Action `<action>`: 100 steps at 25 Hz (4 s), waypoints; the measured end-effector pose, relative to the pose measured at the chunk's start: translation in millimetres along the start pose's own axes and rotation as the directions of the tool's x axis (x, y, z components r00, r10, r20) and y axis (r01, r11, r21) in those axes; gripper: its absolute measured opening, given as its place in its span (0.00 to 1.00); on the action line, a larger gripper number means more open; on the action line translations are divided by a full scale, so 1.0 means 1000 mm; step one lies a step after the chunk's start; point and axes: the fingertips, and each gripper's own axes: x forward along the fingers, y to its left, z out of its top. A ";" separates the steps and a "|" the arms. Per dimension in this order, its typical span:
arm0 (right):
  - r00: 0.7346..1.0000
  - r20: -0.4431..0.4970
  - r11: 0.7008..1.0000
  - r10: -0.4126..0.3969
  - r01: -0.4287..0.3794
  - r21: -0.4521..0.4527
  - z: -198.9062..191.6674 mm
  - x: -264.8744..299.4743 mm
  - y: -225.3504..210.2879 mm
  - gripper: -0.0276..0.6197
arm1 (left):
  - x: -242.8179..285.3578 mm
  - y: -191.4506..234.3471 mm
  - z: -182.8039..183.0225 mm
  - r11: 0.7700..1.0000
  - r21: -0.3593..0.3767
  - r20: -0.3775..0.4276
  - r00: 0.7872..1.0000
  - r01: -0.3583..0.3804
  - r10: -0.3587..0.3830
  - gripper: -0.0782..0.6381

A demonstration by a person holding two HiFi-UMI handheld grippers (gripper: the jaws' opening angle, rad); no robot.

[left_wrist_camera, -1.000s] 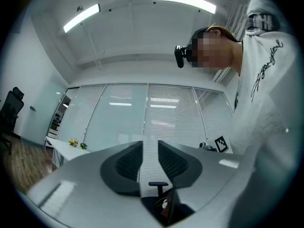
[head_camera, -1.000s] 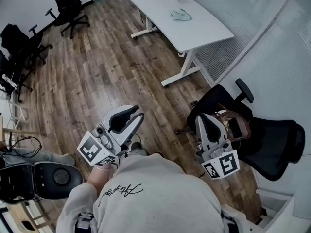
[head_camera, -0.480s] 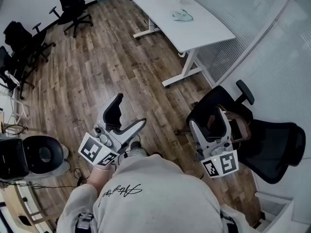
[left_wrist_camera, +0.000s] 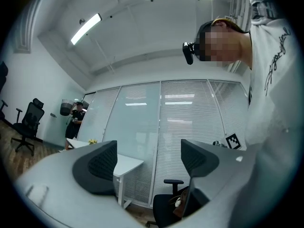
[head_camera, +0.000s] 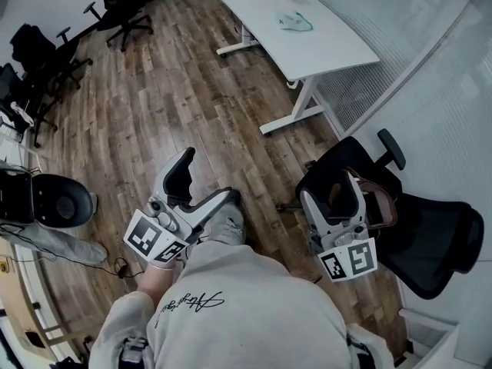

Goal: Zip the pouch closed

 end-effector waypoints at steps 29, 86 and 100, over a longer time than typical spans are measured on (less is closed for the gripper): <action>0.985 -0.003 0.985 -0.174 0.174 -0.024 -0.004 0.179 -0.136 0.62 | 0.189 0.173 -0.029 0.988 -0.015 -0.021 0.988 0.152 -0.153 0.67; 0.972 0.030 0.972 -0.233 0.233 0.003 -0.014 0.385 -0.287 0.62 | 0.382 0.350 -0.058 0.981 -0.033 0.002 0.982 0.190 -0.190 0.67; 0.982 0.037 0.982 -0.186 0.187 -0.009 0.006 0.456 -0.406 0.62 | 0.506 0.383 -0.066 0.988 -0.004 0.008 0.988 0.156 -0.156 0.67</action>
